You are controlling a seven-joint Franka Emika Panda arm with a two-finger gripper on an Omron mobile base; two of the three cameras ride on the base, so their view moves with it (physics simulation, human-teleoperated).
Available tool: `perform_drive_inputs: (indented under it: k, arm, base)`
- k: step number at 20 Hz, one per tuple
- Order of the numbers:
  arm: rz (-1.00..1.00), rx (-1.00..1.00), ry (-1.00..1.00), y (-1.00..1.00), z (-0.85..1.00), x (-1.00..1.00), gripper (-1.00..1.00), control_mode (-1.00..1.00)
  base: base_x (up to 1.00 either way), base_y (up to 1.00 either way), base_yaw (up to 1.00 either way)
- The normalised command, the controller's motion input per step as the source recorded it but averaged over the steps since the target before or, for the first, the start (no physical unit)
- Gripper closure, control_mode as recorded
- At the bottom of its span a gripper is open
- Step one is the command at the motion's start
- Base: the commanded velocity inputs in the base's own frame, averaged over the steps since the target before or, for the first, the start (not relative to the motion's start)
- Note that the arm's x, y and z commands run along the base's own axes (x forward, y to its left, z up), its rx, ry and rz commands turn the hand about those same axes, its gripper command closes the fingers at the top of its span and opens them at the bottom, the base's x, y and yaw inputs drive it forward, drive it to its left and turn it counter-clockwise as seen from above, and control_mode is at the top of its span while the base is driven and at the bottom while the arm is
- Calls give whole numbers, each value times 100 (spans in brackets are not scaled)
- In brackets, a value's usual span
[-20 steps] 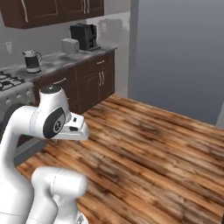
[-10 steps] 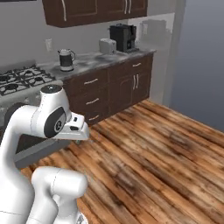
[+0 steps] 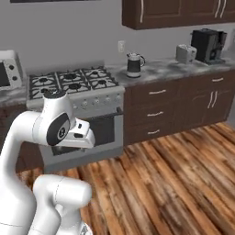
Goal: Navigate to the toaster oven.
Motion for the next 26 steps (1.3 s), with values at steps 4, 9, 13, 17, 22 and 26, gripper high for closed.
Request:
perform_drive_inputs:
  k: [4,9,13,17,22,26]
  arm:
    - [0,0,0,0,0,0,-100,100]
    - [0,0,0,0,0,0,-100,100]
    - [0,0,0,0,0,0,-100,100]
    - [0,0,0,0,0,0,-100,100]
    - [0,0,0,0,0,0,-100,100]
    - [0,0,0,0,0,0,-100,100]
  base:
    - [54,43,71]
    - [67,47,59]
    - [83,34,37]
    - [96,37,26]
    - [69,42,9]
    - [56,52,0]
